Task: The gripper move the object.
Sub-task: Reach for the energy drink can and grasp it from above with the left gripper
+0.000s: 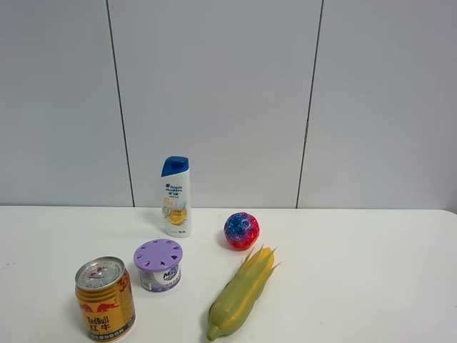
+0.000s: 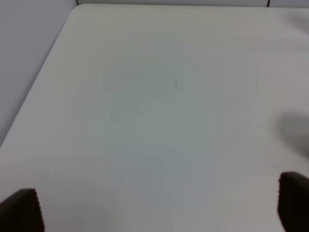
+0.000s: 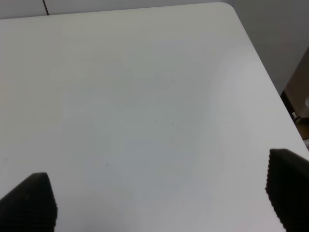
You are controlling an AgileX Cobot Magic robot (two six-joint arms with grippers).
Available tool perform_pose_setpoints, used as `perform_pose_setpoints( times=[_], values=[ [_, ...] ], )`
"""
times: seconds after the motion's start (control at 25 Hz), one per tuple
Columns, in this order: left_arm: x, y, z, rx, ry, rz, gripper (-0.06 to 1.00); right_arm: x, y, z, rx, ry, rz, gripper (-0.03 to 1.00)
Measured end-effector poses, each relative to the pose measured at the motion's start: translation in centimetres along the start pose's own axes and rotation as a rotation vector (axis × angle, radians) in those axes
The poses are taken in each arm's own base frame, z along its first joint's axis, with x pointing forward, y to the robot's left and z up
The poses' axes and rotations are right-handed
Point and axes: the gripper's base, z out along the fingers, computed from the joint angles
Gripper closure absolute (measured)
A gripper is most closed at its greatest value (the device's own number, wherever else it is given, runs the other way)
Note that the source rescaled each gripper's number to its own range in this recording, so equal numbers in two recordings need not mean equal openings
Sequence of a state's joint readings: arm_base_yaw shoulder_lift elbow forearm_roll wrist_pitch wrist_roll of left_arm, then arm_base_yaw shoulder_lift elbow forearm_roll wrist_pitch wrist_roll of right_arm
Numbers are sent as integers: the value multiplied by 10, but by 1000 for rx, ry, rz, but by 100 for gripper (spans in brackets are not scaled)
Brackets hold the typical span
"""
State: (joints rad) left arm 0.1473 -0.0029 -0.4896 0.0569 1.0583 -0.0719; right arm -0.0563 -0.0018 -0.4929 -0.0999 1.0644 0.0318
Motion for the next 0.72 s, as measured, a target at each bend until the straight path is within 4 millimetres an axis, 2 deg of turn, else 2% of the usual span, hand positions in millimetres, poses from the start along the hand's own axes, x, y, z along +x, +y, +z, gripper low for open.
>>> perform_pose_setpoints(
  times=[0.72],
  values=[
    [0, -2, 0, 25, 2, -14, -6, 0, 0, 0, 0, 0, 0, -3]
  ],
)
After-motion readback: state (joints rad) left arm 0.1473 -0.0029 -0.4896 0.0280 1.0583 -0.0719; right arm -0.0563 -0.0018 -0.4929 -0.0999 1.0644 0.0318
